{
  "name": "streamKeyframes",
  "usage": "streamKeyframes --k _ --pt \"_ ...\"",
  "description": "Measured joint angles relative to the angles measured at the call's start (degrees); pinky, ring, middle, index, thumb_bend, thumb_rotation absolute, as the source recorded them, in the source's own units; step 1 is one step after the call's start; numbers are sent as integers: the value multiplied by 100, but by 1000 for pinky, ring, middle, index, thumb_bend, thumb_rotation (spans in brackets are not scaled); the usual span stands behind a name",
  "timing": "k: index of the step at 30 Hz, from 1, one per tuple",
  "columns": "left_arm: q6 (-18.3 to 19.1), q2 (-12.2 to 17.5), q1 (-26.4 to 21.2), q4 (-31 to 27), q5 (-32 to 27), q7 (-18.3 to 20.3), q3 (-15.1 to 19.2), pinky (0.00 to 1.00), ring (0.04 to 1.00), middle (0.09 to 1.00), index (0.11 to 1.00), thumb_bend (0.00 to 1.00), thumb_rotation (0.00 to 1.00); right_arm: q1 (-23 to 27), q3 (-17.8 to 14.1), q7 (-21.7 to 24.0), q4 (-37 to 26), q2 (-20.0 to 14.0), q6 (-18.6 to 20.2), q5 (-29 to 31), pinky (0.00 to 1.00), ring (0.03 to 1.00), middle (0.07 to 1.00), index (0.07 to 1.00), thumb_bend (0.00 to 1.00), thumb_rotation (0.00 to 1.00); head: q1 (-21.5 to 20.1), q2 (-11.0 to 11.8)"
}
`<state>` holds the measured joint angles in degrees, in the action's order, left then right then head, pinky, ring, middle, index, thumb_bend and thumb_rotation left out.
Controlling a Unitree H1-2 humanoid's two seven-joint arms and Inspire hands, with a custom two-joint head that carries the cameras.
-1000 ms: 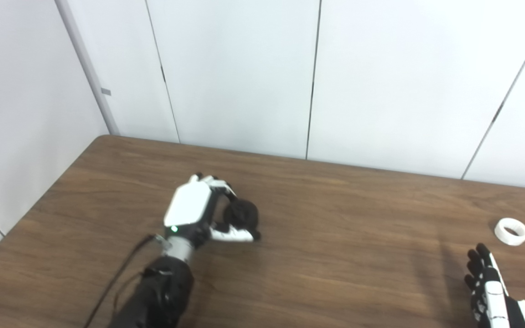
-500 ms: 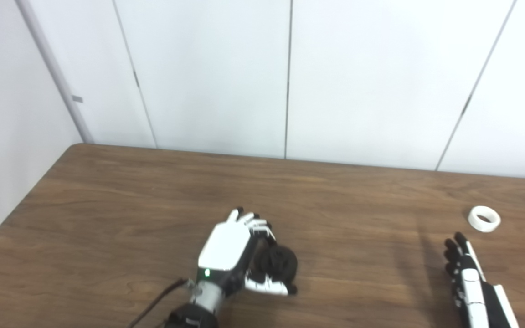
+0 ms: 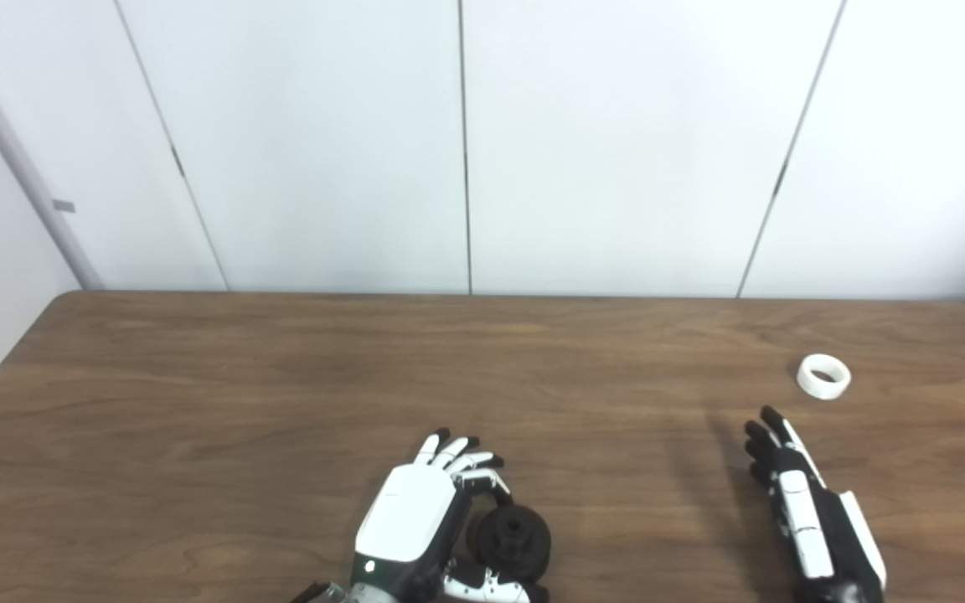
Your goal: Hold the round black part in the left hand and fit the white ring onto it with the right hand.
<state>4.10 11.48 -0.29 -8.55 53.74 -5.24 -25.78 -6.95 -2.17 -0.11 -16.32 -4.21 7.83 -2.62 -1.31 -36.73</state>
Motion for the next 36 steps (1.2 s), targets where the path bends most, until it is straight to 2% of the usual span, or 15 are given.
streamKeyframes --k 5,6,8,9,11,13,16,21,27,32,36 --pt "-46 -20 57 7 29 -46 1 1000 913 806 484 525 56 6 -2 -22 -152 5 105 -78 928 931 912 938 537 942 -79 -115" --pt "-48 -29 64 9 37 -51 0 1000 914 807 484 525 56 6 -5 -24 -168 4 128 -84 921 931 909 935 540 895 -97 -150" --pt "-52 -41 78 11 64 -59 -11 1000 916 807 484 525 56 5 -16 -24 -240 2 221 -94 852 913 896 918 541 722 -141 -203" --pt "-54 -41 80 16 73 -62 -19 1000 917 807 484 525 56 5 -19 -26 -314 0 282 -136 844 910 893 915 545 708 -141 -203" --pt "-64 -43 79 55 85 -83 -30 1000 913 805 484 524 55 12 -20 -51 -408 -19 335 -305 872 901 884 905 584 586 -185 -264" --pt "-73 -43 79 110 88 -130 -31 1000 914 805 484 525 56 17 -30 -70 -433 -66 350 -449 900 896 877 893 612 528 -202 -282" --pt "-80 -44 78 150 92 -166 -32 1000 913 805 484 525 56 27 -110 -136 -435 -99 356 -549 909 886 862 871 632 479 -264 -334" --pt "-131 -42 75 186 103 -222 -24 1000 914 807 484 525 57 171 -271 -233 -413 -103 417 -593 842 856 849 806 698 389 -440 -449" --pt "-115 -42 73 188 104 -211 3 1000 908 804 484 525 56 640 -452 -252 -279 -269 586 -603 873 871 848 756 743 239 -545 -475" --pt "-139 -41 84 188 102 -210 26 1000 903 803 484 525 55 948 -564 -255 -43 -536 756 -667 838 865 851 764 787 284 -861 -501" --pt "-231 -15 101 188 72 -198 71 1000 898 799 484 525 55 1183 -617 -259 140 -739 809 -747 890 887 860 768 796 291 -1010 -528"
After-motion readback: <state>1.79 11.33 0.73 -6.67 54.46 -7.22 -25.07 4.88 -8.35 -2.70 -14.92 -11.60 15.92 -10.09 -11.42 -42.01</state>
